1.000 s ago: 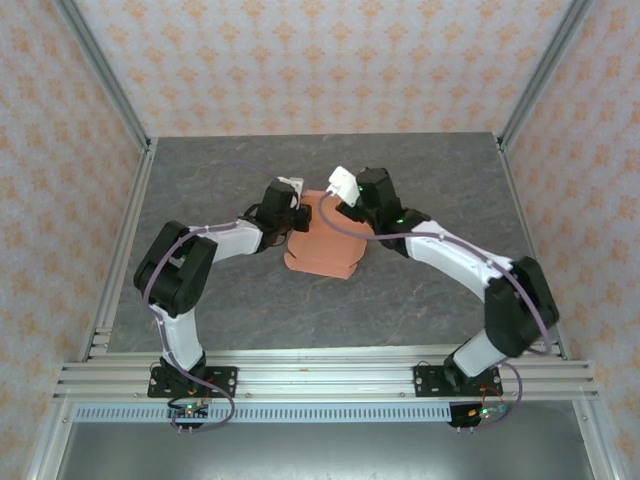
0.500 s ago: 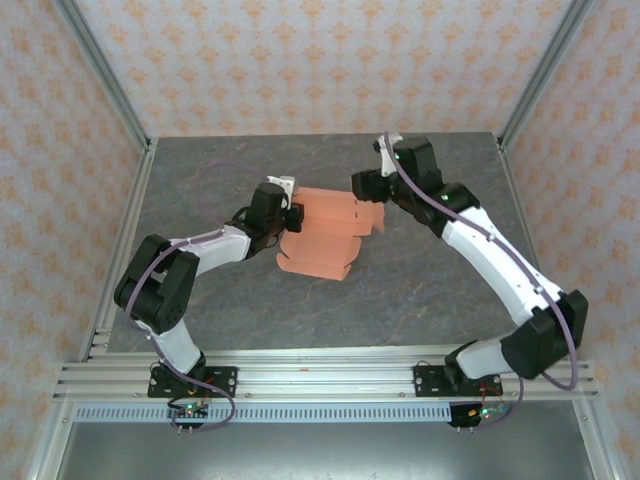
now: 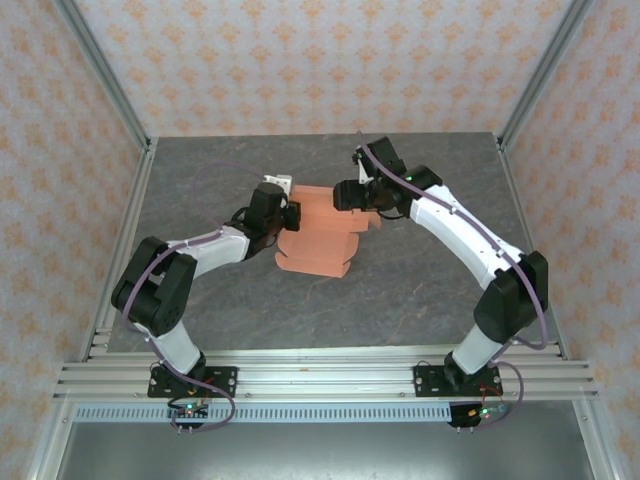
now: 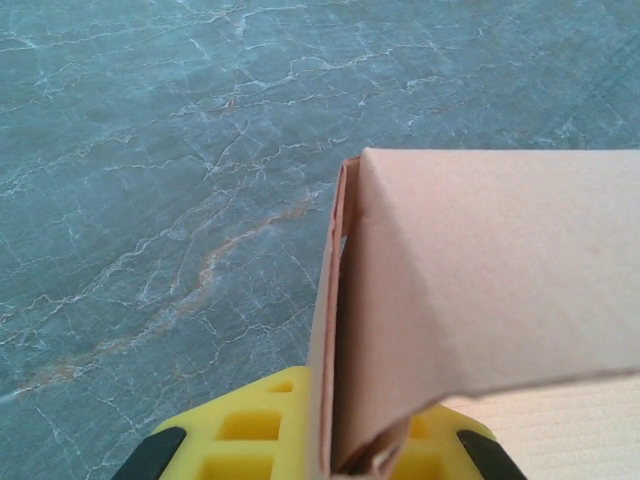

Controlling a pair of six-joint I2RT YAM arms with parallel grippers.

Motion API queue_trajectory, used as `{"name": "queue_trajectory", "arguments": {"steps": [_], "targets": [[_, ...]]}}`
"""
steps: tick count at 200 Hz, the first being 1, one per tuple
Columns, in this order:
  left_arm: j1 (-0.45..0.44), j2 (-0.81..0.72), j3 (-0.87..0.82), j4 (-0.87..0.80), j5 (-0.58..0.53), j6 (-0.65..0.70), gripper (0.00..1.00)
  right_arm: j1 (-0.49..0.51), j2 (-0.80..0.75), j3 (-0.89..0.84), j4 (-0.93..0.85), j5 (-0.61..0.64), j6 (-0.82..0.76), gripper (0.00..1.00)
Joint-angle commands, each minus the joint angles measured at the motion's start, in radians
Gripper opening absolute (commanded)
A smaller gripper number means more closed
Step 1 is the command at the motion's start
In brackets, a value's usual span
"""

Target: Fold the paper box

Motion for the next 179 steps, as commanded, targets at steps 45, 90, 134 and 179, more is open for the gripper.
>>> {"name": "queue_trajectory", "arguments": {"steps": [45,90,134,179], "targets": [[-0.009,-0.056,-0.010,-0.014,-0.032,0.009,0.00,-0.115,-0.078,-0.141,0.123,-0.243,0.136,0.82],[-0.012,-0.071,-0.023,-0.007,-0.021,0.017,0.00,-0.177,-0.036,-0.170,0.270,-0.350,0.226,0.85],[-0.013,-0.077,-0.023,-0.012,-0.013,0.022,0.00,-0.206,0.020,-0.140,0.322,-0.394,0.264,0.83],[-0.018,-0.073,-0.010,-0.031,-0.012,0.031,0.00,-0.176,0.045,-0.086,0.237,-0.339,0.172,0.73]]}}
